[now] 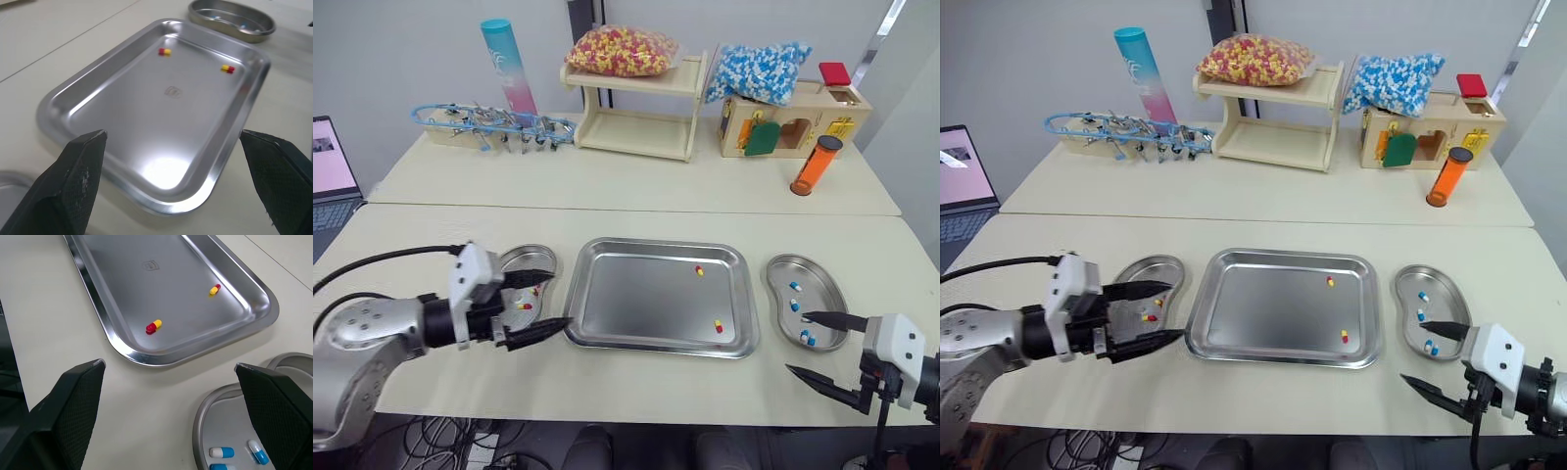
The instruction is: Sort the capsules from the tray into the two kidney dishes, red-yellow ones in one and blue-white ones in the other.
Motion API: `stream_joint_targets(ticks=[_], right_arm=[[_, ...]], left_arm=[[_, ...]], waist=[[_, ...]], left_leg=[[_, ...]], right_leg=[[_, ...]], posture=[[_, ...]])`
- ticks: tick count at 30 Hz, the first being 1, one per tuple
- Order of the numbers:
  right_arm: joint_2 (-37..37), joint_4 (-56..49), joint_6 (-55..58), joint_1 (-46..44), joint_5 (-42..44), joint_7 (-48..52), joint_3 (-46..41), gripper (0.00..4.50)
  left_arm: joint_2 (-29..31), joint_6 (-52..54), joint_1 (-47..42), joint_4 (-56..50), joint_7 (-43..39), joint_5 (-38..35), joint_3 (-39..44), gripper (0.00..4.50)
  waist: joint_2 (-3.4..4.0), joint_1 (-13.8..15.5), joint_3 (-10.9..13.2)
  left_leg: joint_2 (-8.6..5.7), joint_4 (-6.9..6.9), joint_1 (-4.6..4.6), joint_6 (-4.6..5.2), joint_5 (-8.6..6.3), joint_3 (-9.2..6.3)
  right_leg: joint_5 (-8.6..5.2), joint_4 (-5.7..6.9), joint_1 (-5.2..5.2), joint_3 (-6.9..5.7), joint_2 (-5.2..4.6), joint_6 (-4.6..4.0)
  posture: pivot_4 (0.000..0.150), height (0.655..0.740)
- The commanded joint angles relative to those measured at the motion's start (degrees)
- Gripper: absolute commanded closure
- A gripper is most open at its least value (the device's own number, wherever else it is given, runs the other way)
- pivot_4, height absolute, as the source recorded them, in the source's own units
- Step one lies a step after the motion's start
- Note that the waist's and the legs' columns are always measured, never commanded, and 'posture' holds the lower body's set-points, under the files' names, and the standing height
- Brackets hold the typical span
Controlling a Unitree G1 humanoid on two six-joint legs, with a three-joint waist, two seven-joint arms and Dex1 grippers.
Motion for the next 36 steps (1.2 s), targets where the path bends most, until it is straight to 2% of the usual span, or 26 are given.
stream_joint_targets(ticks=[1, 4, 7, 11, 18, 28, 34, 36], right_arm=[[-0.2, -1.7, 0.1, -0.4, 0.8, -0.6, -0.4, 0.00], [-0.1, -1.6, -0.2, -0.4, 0.7, -0.7, -0.2, 0.00], [0.1, -0.4, -1.2, -0.4, 0.6, -0.2, 0.0, 0.00], [0.3, 0.1, -1.9, -0.4, 0.5, 0.2, 0.7, 0.00], [0.5, -0.3, -2.1, -0.3, 0.5, -0.1, 1.6, 0.00], [1.0, -0.8, -0.6, -0.5, 0.5, -2.3, 2.8, 0.00], [1.4, -2.5, 2.2, -0.1, 1.1, -4.6, 2.8, 0.00], [1.8, -3.6, 2.9, 0.7, 1.4, -5.3, 2.7, 0.00]], left_arm=[[-0.2, 0.5, -3.9, -1.7, -0.6, -1.5, -2.8, 0.04], [-0.6, 0.2, -6.3, -1.6, -1.7, -1.5, -5.6, 0.04], [-2.5, -1.1, -10.7, -0.6, -3.5, -0.7, -10.3, 0.57], [-5.8, -3.5, -16.4, 2.0, -5.7, 2.4, -17.0, 1.85], [-13.1, -8.5, -25.7, 9.6, -9.7, 8.5, -26.6, 1.85], [-28.3, -21.6, -38.6, 32.3, -13.6, 23.6, -40.3, 1.85], [-35.6, -27.5, -42.2, 44.4, -13.8, 29.1, -43.2, 1.85], [-38.6, -28.2, -43.1, 47.6, -13.3, 30.3, -44.0, 2.14]], waist=[[0.00, 0.1, 0.0], [0.00, 0.1, 0.0], [0.00, 0.1, 0.0], [0.00, 0.2, 0.0], [0.00, 0.1, 0.0], [-0.02, 0.1, 0.0], [-0.01, 0.0, 0.0], [0.01, 0.2, 0.0]], left_leg=[[0.00, 0.00, 0.00, 0.00, 0.00, 0.01], [-0.01, 0.00, -0.01, 0.00, 0.00, 0.01], [-0.01, 0.00, 0.00, 0.00, 0.00, 0.01], [-0.01, 0.03, 0.00, 0.00, 0.00, 0.01], [-0.02, 0.04, -0.01, 0.00, 0.00, 0.01], [-0.05, 0.13, -0.03, -0.01, 0.01, -0.03], [-0.05, 0.13, -0.03, -0.01, 0.01, -0.04], [-0.06, 0.13, -0.04, -0.01, 0.01, -0.04]], right_leg=[[0.00, 0.00, 0.01, 0.00, 0.00, 0.00], [0.00, -0.02, 0.01, 0.00, 0.00, 0.00], [0.00, -0.02, 0.02, 0.00, 0.00, 0.00], [0.00, -0.02, 0.04, -0.01, 0.00, 0.01], [0.00, -0.02, 0.04, -0.02, 0.00, 0.01], [0.01, -0.04, 0.10, -0.08, 0.00, 0.02], [0.00, -0.04, 0.09, -0.08, 0.00, 0.03], [0.00, -0.04, 0.08, -0.07, 0.00, 0.03]], posture=[[0.150, 0.7400], [0.150, 0.7400], [0.150, 0.7400], [0.150, 0.7400], [0.150, 0.7400], [0.150, 0.7400], [0.150, 0.7400], [0.150, 0.7400]])
